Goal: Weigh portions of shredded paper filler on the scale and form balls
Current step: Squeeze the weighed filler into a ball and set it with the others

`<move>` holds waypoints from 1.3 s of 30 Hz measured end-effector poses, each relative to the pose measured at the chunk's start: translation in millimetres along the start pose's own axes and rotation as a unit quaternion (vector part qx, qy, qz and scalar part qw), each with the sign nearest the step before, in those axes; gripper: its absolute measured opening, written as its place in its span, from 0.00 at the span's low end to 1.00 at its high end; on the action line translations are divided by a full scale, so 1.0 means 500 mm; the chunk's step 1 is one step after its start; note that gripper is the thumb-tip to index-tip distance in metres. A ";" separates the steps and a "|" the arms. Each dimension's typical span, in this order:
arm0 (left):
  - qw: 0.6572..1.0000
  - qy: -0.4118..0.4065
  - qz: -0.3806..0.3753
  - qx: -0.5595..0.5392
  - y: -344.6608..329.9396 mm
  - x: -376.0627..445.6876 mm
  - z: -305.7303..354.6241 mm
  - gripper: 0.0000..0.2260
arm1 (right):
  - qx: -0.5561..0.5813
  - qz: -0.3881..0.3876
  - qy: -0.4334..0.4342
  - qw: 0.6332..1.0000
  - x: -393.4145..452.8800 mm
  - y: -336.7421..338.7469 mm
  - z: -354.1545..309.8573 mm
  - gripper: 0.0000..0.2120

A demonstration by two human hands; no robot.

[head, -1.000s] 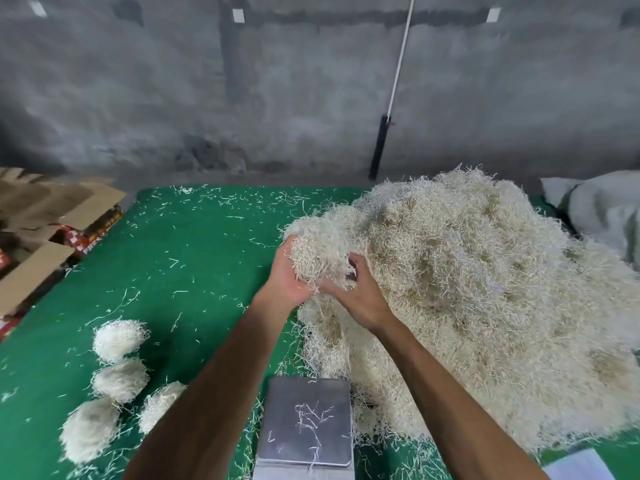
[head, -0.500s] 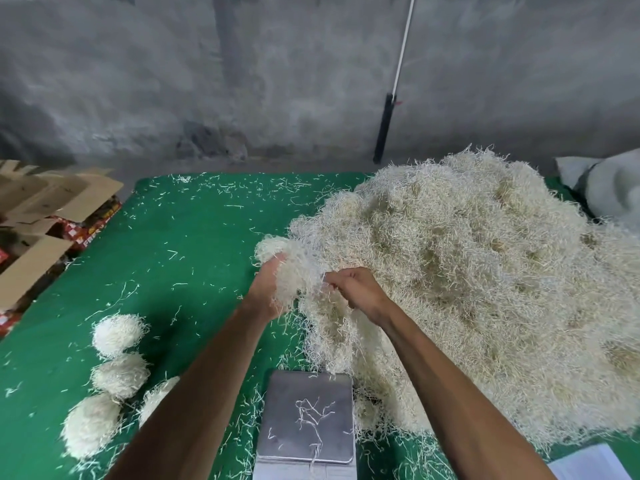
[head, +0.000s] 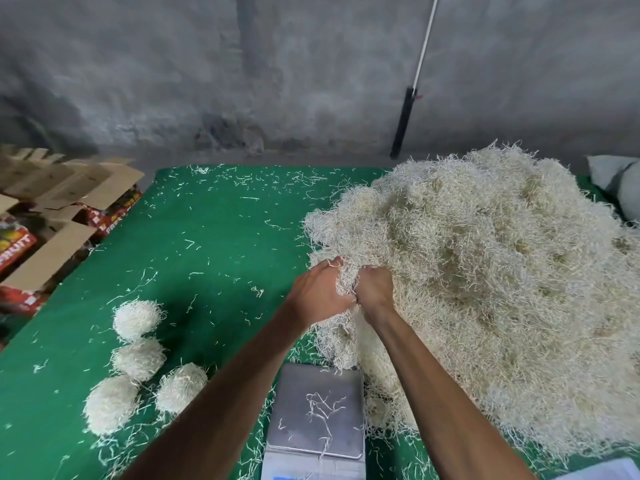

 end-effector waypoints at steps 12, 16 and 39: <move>0.936 0.264 0.079 -0.219 -0.018 -0.061 -0.195 0.18 | -0.408 0.150 0.405 0.804 -0.135 -0.001 -0.136 0.14; 0.932 0.228 0.091 -0.266 0.017 -0.047 -0.184 0.22 | -0.358 0.140 0.373 0.844 -0.089 0.028 -0.140 0.17; 0.704 0.274 -0.072 -0.652 -0.125 -0.326 -0.103 0.32 | -0.215 -0.293 0.059 0.930 -0.215 -0.067 0.164 0.41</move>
Point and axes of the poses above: each hand's wrist, its own x-axis towards the middle knuckle, its own y-axis out of the back of the hand, z = x × y, the point moved 8 cm from there along x, towards the middle knuckle, and after that the axes turned 9 degrees about -y, right-handed, at the moved point
